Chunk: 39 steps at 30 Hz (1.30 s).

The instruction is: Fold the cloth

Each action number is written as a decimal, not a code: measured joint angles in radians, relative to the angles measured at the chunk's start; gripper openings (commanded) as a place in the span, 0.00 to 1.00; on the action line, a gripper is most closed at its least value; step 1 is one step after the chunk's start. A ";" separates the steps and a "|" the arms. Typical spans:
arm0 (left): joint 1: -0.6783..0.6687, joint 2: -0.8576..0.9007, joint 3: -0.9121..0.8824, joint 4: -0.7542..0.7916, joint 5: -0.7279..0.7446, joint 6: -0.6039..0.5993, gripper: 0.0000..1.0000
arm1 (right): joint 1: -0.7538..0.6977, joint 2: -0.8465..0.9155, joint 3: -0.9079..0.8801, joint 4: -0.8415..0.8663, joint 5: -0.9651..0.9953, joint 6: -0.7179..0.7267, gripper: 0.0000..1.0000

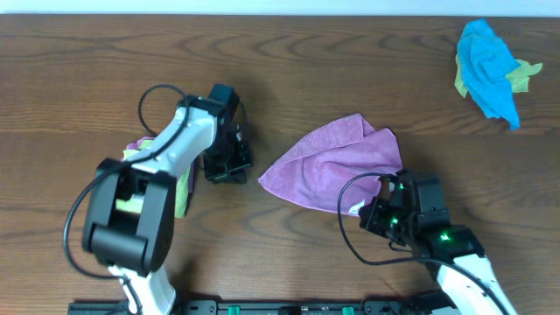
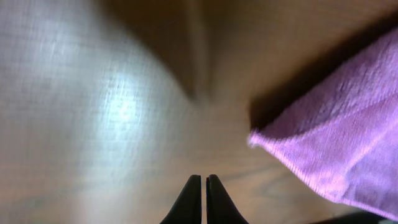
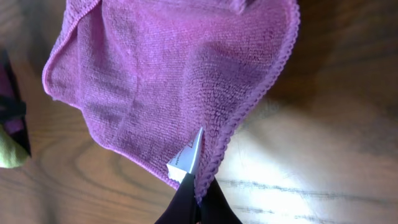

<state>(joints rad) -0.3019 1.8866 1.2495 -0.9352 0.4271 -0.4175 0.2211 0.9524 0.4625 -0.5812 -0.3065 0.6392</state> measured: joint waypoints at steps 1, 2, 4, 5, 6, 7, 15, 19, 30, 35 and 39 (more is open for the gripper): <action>0.000 -0.027 -0.020 0.003 0.000 0.000 0.06 | 0.000 -0.005 0.003 -0.017 -0.002 -0.001 0.01; 0.000 -0.055 -0.037 0.003 0.000 0.000 0.06 | 0.000 -0.010 0.006 -0.042 -0.003 -0.001 0.01; 0.000 -0.110 -0.061 0.005 -0.002 0.000 0.06 | 0.000 -0.024 0.008 -0.097 -0.005 -0.002 0.01; 0.000 -0.136 -0.068 0.004 -0.005 0.000 0.06 | 0.000 -0.034 0.008 -0.125 -0.005 -0.004 0.01; 0.000 -0.157 -0.071 0.005 -0.010 0.000 0.06 | 0.000 -0.046 0.008 -0.150 -0.003 -0.005 0.01; 0.000 -0.172 -0.073 0.007 -0.013 0.000 0.06 | 0.000 -0.057 0.008 -0.171 -0.002 -0.005 0.01; 0.000 -0.220 -0.075 0.019 -0.016 0.000 0.06 | 0.000 -0.146 0.025 -0.281 0.018 -0.004 0.03; 0.003 -0.220 -0.076 0.019 -0.016 0.000 0.06 | 0.000 -0.155 0.091 -0.391 0.047 -0.006 0.18; 0.066 -0.220 -0.076 0.027 -0.016 0.008 0.09 | 0.000 -0.154 0.213 -0.362 0.118 -0.024 0.75; 0.085 -0.220 -0.072 0.027 -0.014 0.055 0.24 | -0.001 -0.056 0.219 -0.127 0.180 -0.058 0.61; 0.085 -0.220 -0.024 0.009 -0.005 0.110 0.41 | -0.013 0.190 0.230 0.104 0.183 -0.089 0.64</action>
<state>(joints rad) -0.2169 1.6661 1.2251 -0.9264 0.4225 -0.3077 0.2085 1.1419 0.6930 -0.4770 -0.1230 0.5499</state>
